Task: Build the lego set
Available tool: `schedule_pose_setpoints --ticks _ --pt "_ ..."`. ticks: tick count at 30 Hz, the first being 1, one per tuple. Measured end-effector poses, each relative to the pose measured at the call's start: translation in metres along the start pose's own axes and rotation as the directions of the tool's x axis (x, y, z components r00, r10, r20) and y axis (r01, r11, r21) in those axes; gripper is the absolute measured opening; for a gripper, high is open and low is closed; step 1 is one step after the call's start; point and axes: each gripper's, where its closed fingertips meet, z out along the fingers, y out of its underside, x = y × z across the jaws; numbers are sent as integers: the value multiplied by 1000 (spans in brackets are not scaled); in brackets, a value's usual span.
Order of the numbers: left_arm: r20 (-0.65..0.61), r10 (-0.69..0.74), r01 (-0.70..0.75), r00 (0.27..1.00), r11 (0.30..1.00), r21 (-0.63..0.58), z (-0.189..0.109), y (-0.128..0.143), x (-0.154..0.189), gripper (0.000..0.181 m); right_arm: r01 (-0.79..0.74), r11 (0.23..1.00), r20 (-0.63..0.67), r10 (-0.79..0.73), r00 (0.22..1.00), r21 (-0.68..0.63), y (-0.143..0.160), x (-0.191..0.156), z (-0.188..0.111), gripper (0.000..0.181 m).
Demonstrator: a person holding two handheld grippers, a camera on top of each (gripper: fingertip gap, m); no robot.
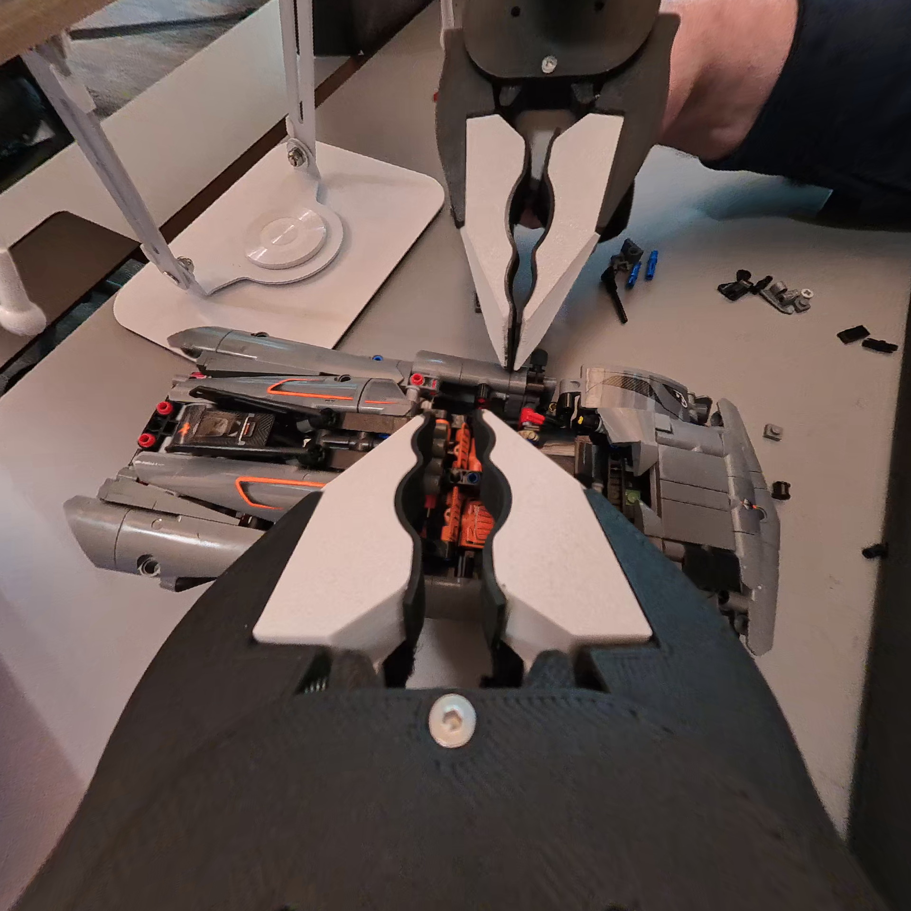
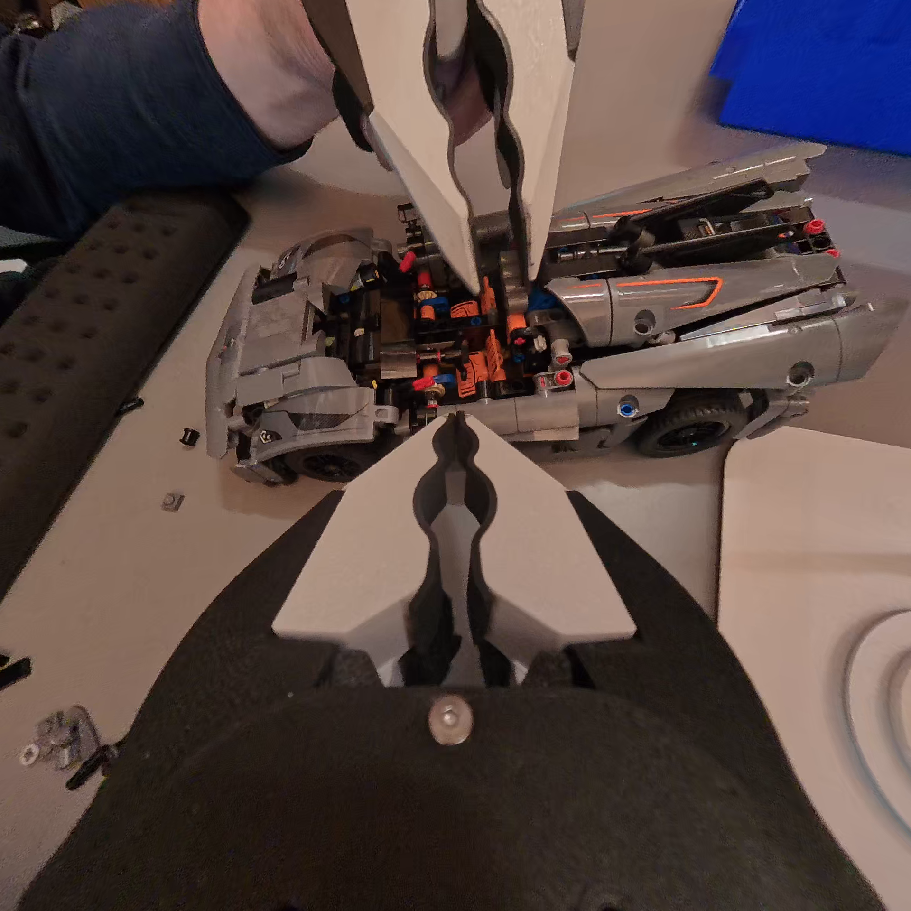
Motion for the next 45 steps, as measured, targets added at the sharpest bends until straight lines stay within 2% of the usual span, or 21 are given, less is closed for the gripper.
schedule_pose_setpoints --ticks 8,12,15,23,45 --pt "19 130 -128 991 990 -62 14 0 11 15 -27 999 -17 26 1000 -27 1 5 -7 0" --pt "49 189 -182 981 974 -132 25 5 12 8 -24 999 -10 23 1000 -39 3 4 -3 0" --pt "43 219 -212 975 968 -133 30 4 16 7 -25 999 -9 24 1000 -42 3 4 -4 0" --pt "62 232 -221 971 964 -148 34 3 15 0 -4 998 -21 3 1000 -59 2 4 -2 0" --pt "37 222 -215 974 966 -141 34 3 20 0 45 995 -11 -47 999 -93 0 1 -1 0"
